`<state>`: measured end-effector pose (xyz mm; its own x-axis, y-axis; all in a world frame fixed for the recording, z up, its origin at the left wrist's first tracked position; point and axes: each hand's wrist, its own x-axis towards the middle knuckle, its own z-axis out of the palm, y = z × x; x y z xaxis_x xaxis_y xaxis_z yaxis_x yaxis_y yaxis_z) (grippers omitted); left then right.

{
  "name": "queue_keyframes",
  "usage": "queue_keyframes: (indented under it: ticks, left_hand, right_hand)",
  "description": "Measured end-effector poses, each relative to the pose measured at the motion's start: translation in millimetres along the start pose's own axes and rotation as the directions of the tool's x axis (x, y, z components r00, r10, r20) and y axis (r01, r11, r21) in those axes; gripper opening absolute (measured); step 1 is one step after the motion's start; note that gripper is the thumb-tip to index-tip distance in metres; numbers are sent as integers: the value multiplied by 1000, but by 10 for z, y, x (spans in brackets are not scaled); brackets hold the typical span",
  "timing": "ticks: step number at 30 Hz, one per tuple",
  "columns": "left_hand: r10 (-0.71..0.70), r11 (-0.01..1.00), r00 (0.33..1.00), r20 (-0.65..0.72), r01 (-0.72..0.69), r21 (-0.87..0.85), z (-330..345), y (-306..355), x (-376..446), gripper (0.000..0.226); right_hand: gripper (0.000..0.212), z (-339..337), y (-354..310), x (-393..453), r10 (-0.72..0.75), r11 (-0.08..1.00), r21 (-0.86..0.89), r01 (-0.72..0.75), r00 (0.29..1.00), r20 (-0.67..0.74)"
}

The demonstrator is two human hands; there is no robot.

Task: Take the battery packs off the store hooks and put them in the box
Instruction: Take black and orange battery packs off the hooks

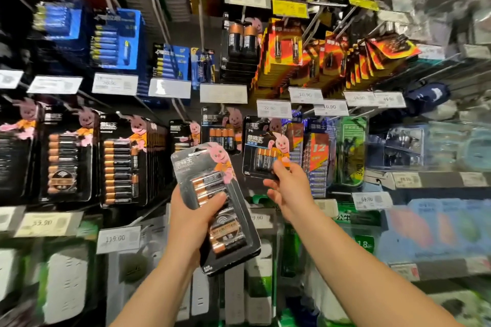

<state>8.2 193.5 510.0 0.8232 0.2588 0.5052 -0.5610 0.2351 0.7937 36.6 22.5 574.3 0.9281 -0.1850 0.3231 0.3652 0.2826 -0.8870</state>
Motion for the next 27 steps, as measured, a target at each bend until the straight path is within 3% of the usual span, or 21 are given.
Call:
queue_keyframes:
  ticks: [2,8,12,15,19,27]
  left_hand:
    - [7,1000,1000,18,-7,7,-21,-10,114,75]
    - [35,999,998,53,-36,10,-86,-62,417,69]
    - [33,998,998,52,-36,56,-125,-99,514,78]
    - [46,995,997,66,-51,80,-130,-105,543,84]
    - [52,996,995,80,-58,75,-122,-124,529,71]
    - [55,995,998,-4,-55,84,-119,-79,272,64]
  right_hand:
    - [17,-1,-30,118,-24,999,-42,24,1000,0]
    - [16,88,-90,386,-219,948,-237,212,976,-5]
    - [15,155,-76,540,-268,937,-244,251,963,-40]
    - [13,165,-62,620,-260,948,-203,244,964,-56]
    - [21,137,-15,673,-176,955,-248,162,984,-34]
    - [6,20,158,252,3,995,-98,3,998,60]
